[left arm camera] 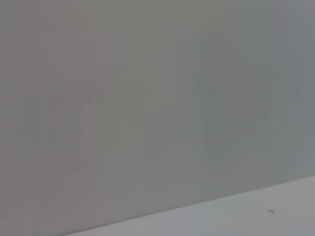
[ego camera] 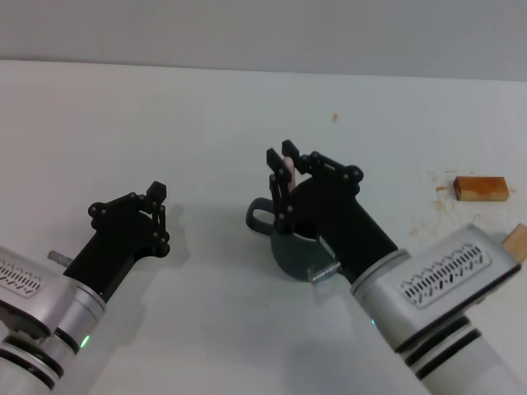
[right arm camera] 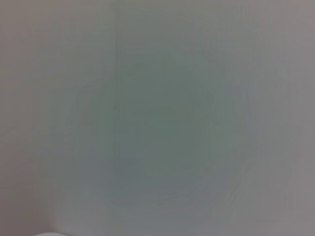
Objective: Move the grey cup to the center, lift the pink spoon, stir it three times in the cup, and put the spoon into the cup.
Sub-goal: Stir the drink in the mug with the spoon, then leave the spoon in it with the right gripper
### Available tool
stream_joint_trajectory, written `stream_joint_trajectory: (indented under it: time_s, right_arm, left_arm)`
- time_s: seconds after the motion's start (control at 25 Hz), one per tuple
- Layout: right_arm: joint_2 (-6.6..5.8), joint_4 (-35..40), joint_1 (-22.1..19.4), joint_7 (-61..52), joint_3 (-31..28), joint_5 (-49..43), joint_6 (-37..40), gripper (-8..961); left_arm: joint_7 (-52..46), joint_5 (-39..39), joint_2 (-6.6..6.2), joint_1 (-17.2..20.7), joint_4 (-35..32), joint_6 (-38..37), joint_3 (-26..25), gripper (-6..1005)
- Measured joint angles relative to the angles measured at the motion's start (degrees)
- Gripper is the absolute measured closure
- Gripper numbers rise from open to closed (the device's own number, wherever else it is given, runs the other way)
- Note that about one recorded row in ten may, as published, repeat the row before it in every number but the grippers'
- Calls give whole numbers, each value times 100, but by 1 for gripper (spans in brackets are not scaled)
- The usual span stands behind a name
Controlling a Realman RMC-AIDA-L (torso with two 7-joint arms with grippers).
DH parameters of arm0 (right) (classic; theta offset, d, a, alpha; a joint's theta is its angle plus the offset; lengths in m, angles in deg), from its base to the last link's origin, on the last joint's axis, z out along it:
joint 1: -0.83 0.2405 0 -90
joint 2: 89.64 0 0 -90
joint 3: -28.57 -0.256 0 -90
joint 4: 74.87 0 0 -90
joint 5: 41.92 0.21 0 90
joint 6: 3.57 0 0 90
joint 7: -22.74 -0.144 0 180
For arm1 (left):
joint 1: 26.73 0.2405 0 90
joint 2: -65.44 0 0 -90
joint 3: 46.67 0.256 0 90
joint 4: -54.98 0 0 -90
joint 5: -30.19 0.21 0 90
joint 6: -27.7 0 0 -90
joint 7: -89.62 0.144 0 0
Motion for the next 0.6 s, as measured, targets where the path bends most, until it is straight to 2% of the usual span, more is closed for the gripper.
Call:
stream_joint_trajectory:
  time_s: [0.32,0.6]
  right_arm:
    - [-46,300,-87,10,-445,-18,27,952]
    - [-30,102,-539,16,-220,-196,113,952]
  left_arm:
    - [0,-27,0,-3,-9,-21,-29,1001]
    - [0,-29,-1,-33,14,-10,-31,1001]
